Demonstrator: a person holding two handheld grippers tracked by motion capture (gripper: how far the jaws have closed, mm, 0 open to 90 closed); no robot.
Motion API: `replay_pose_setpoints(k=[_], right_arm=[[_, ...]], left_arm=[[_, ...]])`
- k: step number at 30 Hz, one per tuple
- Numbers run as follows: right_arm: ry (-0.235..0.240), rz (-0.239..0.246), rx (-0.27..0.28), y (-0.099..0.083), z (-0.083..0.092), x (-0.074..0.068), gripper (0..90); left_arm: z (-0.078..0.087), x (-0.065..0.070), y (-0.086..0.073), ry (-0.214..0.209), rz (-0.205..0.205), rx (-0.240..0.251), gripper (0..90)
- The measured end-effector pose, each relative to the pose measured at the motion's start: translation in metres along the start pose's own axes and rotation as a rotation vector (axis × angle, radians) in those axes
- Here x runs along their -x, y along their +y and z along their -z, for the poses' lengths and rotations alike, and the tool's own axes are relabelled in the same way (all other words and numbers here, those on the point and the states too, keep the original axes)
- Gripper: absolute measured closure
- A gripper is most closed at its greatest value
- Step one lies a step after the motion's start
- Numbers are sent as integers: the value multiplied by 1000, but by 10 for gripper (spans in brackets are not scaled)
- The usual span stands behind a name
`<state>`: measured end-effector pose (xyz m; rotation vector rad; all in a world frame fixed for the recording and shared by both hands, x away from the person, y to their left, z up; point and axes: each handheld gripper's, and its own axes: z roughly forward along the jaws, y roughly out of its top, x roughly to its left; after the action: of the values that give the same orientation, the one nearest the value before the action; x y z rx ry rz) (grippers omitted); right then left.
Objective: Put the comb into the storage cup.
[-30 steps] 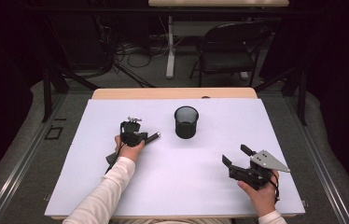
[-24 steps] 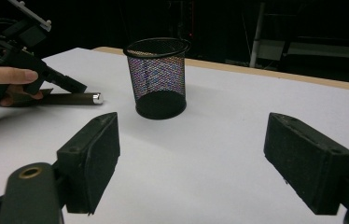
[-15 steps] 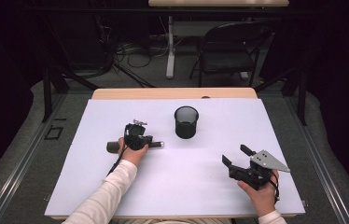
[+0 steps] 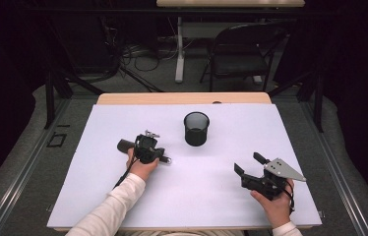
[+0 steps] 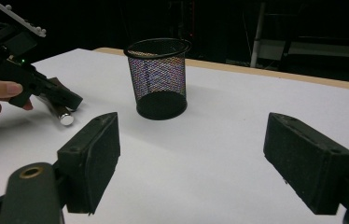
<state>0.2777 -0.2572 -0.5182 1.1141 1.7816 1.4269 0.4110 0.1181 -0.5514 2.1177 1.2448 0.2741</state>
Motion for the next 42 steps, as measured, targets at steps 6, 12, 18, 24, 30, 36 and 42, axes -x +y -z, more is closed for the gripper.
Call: replay_pose_setpoints(k=[6,12,18,24,30,36,42], right_arm=[[-1,1,3,0,0,0,184],[-2,2,2,0,0,0,184],[-2,4,1,0,0,0,184],[-1,4,2,0,0,0,184],[-1,0,3,0,0,0,184],[-1,2,6,0,0,0,184],[-1,3,3,0,0,0,184]], left_arm=[[3,2,-6,-5,-19,-8,900],[9,4,-12,-10,-29,-6,900],[15,4,-18,-17,-36,-7,900],[21,2,-23,-20,-47,-6,900],[26,-1,-29,-28,-43,-6,900],[32,-5,-35,-29,-37,-9,900],[37,-10,-39,-21,-39,-8,900]])
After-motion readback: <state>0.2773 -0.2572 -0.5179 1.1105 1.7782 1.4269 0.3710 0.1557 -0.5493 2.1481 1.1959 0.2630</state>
